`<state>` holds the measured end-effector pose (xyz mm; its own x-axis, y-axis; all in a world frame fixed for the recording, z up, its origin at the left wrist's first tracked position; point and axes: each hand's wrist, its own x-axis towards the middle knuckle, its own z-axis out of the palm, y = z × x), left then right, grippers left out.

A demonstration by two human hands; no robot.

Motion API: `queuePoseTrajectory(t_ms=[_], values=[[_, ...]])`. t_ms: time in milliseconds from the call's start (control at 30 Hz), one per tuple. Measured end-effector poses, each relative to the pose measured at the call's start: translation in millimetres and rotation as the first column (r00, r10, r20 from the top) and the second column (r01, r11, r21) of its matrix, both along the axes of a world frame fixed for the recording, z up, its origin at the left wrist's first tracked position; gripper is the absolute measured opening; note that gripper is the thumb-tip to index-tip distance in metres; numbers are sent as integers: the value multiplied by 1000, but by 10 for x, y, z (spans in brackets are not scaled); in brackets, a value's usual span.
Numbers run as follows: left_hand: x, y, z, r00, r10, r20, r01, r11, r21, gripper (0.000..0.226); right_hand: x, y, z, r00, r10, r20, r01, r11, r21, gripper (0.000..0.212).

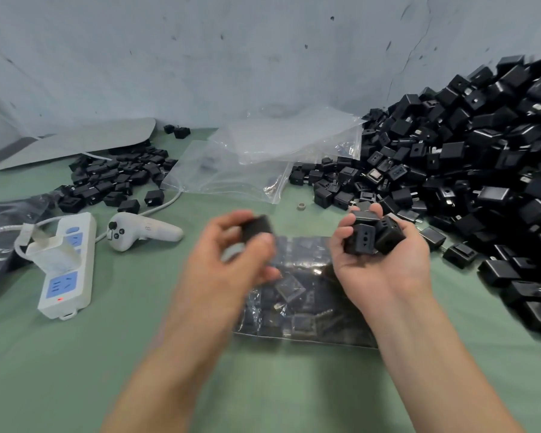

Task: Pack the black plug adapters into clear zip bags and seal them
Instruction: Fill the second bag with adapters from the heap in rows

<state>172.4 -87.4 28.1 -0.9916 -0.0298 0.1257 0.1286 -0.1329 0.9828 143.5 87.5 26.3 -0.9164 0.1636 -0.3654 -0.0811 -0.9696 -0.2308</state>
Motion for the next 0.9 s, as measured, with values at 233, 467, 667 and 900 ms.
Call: queuePoseTrajectory(t_ms=[233, 467, 667, 900], values=[[-253, -722, -198, 915, 234, 328, -285, 952, 116, 27, 11, 229, -17, 999, -52, 16, 53, 998, -34, 22], [-176, -729, -418, 967, 238, 87, -135, 775, -618, 35, 13, 328, -7, 995, -97, 17, 98, 993, -61, 26], [-111, -666, -477, 993, 107, 45, -66, 840, -539, 32, -1, 330, -16, 995, -99, 14, 100, 994, -45, 24], [-110, -606, -588, 978, 95, 185, -45, 965, -260, 37, -26, 257, -54, 997, -69, 27, 70, 996, -46, 24]])
